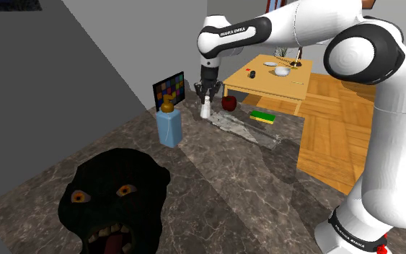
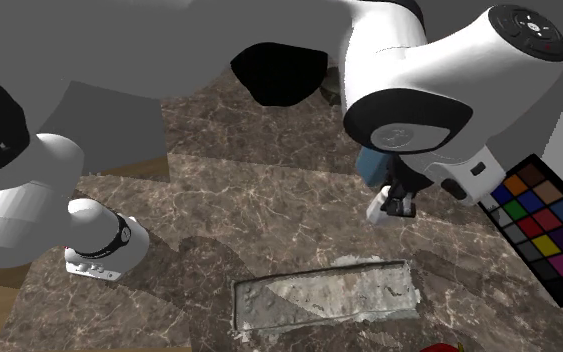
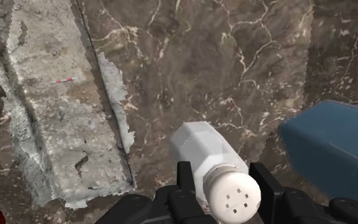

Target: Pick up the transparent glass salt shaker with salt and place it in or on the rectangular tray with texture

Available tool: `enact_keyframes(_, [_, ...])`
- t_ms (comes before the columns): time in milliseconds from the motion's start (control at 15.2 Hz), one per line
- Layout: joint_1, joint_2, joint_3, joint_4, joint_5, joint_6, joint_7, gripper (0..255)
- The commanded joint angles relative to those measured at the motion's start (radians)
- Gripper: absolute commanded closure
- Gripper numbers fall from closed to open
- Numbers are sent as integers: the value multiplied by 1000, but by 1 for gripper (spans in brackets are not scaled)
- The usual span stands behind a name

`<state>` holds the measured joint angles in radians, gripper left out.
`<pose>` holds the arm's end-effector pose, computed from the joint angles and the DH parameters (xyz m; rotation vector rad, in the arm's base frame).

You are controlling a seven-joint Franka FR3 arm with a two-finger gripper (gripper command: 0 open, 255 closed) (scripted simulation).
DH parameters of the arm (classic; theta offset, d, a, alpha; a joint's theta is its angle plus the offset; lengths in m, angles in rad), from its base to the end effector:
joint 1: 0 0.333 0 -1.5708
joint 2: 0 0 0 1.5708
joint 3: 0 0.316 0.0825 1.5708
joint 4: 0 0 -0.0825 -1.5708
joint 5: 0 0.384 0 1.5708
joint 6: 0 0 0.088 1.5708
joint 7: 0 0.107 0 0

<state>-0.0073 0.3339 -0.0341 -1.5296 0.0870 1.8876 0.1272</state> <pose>0.6634 -0.0183 0.4682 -3.0544 0.2952 -0.0326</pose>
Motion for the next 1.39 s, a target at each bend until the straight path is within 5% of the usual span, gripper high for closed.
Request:
enact_keyframes(0, [-1,0,-1,27,0,-27,0,255])
enact_keyframes(1056, [-158,-302,-115,-265,-4,-58,-270,255])
enact_keyframes(1320, [-157,-297,-116,-313,-2,-5,-275,255])
